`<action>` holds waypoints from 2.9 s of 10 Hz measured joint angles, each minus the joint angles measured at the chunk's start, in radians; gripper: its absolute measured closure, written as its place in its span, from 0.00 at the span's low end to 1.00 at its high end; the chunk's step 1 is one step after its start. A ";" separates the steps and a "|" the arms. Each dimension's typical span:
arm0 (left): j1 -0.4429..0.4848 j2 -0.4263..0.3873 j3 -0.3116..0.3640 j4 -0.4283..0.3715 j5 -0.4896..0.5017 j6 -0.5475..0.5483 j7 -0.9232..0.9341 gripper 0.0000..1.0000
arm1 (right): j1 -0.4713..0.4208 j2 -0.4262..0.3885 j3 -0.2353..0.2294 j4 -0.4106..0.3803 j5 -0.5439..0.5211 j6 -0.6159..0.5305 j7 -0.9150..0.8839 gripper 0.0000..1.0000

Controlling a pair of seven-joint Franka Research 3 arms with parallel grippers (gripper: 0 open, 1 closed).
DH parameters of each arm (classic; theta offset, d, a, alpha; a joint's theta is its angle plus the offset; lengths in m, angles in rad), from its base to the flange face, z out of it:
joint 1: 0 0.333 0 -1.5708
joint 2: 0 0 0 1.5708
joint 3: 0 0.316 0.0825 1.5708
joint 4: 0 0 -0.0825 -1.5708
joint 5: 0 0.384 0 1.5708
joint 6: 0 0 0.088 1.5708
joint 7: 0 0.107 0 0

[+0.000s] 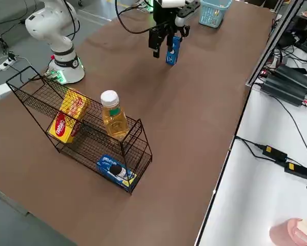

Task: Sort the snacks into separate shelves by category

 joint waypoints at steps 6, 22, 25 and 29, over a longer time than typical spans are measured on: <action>0.155 -0.191 0.009 0.009 0.013 -0.199 0.160 0.00 | 0.117 0.021 0.018 -0.001 0.003 0.044 0.004 0.00; 0.615 -0.651 0.477 -0.373 -0.085 -0.394 1.334 0.00 | 0.651 0.339 -0.011 0.237 0.020 0.051 1.454 0.00; 0.605 -0.654 0.604 -0.518 -0.087 -0.241 1.333 0.00 | 0.650 0.337 -0.012 0.246 0.026 0.034 1.459 0.00; 0.606 -0.645 0.643 -0.690 -0.182 -0.039 1.289 0.00 | 0.649 0.337 -0.016 0.248 0.082 0.032 1.543 0.00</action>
